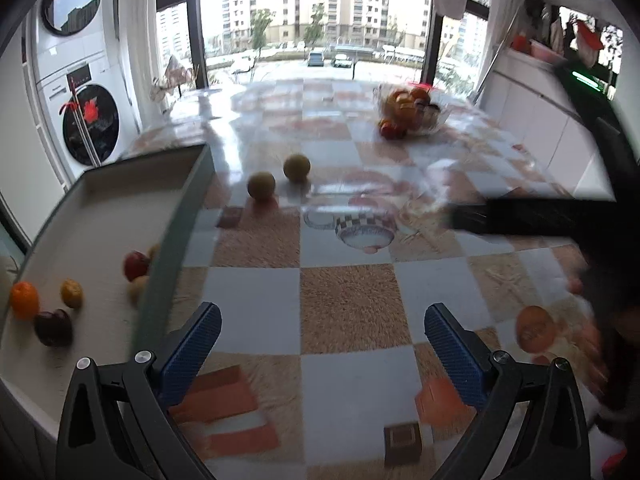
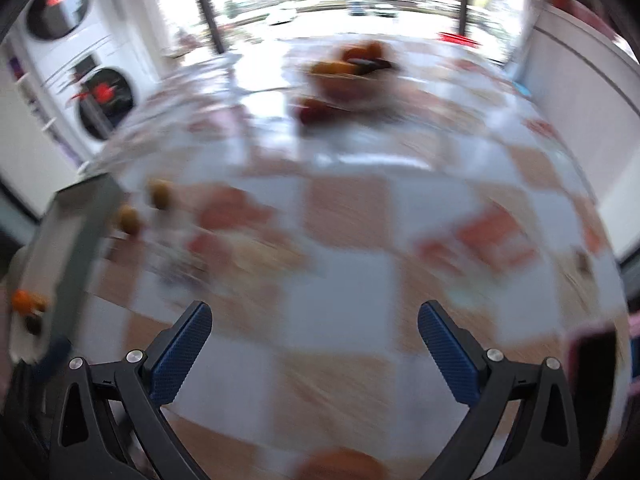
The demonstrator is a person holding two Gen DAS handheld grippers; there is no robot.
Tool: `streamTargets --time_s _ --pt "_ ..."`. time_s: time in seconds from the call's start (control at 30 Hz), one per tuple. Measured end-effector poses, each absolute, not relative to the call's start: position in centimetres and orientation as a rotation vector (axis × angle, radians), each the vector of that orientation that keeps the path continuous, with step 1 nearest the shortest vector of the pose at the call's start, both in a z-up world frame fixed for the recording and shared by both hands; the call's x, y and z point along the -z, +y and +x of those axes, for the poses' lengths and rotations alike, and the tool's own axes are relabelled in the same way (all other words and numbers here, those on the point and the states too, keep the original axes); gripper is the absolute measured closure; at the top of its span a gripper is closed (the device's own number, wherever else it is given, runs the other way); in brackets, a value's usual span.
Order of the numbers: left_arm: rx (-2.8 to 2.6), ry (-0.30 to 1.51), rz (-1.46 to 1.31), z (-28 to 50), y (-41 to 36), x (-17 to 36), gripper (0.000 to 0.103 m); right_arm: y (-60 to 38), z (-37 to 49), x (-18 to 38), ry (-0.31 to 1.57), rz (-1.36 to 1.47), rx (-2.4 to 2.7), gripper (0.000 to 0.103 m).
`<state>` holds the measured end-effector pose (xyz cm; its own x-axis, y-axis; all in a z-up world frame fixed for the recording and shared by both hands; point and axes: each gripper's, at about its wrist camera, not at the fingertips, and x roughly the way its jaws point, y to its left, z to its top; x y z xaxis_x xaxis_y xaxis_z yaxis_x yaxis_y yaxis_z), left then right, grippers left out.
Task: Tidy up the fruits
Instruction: 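Withdraw both open tools from the tray back over the table, then grasp a tan round fruit with the right tool while the left tool grasps another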
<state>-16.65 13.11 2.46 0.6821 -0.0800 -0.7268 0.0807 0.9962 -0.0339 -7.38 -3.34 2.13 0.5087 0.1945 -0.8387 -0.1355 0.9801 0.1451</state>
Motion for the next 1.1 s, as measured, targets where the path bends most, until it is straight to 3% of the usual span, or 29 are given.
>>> streamTargets --time_s 0.53,0.67,0.87,1.1 --pt "0.020 0.766 -0.077 -18.7 18.4 -3.9 0.001 12.5 3.0 -0.2 1.053 -0.131 -0.322 0.007" --pt "0.026 0.761 -0.079 -18.9 18.1 -4.0 0.001 11.6 0.1 0.4 1.011 -0.232 -0.317 0.007" --pt "0.055 0.742 -0.060 -19.2 16.8 -3.9 0.001 6.0 -3.0 0.1 1.059 -0.156 -0.329 0.007" --pt "0.074 0.753 -0.024 -19.7 15.9 -3.6 0.001 4.8 -0.1 -1.5 1.019 -0.014 -0.332 0.007"
